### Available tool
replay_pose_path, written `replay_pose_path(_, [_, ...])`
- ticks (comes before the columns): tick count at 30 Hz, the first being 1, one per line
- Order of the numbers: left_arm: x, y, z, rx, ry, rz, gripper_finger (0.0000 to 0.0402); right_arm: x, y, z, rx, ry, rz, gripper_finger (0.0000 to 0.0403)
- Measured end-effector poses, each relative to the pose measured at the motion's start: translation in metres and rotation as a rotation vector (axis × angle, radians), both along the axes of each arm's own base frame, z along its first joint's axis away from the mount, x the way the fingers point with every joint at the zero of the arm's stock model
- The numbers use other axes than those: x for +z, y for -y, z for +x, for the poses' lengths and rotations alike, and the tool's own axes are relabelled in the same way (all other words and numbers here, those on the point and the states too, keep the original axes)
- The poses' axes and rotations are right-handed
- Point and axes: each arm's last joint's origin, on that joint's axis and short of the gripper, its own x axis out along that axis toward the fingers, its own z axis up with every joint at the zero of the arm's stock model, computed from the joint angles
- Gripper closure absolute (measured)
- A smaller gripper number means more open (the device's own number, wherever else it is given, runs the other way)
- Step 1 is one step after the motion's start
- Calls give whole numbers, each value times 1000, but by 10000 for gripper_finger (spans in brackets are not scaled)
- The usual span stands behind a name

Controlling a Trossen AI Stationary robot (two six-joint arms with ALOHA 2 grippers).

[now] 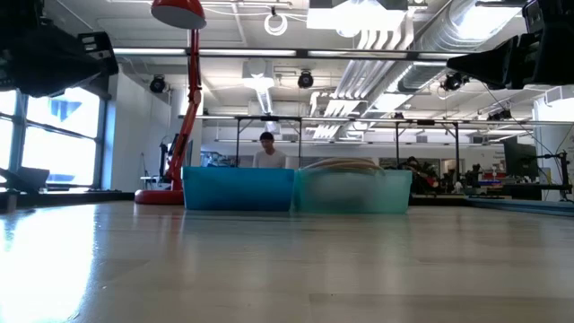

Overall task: Pick & Place USB Port
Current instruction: Return to Home Position

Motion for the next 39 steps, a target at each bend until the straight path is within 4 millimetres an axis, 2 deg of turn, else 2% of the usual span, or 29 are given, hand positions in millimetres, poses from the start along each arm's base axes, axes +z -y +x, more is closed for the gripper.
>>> replay_pose_path(8, [0, -4, 1, 68, -22, -65, 402, 0, 0, 0, 0, 0, 0, 402])
replay_pose_path(39, [0, -4, 1, 71, -14, -48, 401, 0, 0, 0, 1, -1, 0, 402])
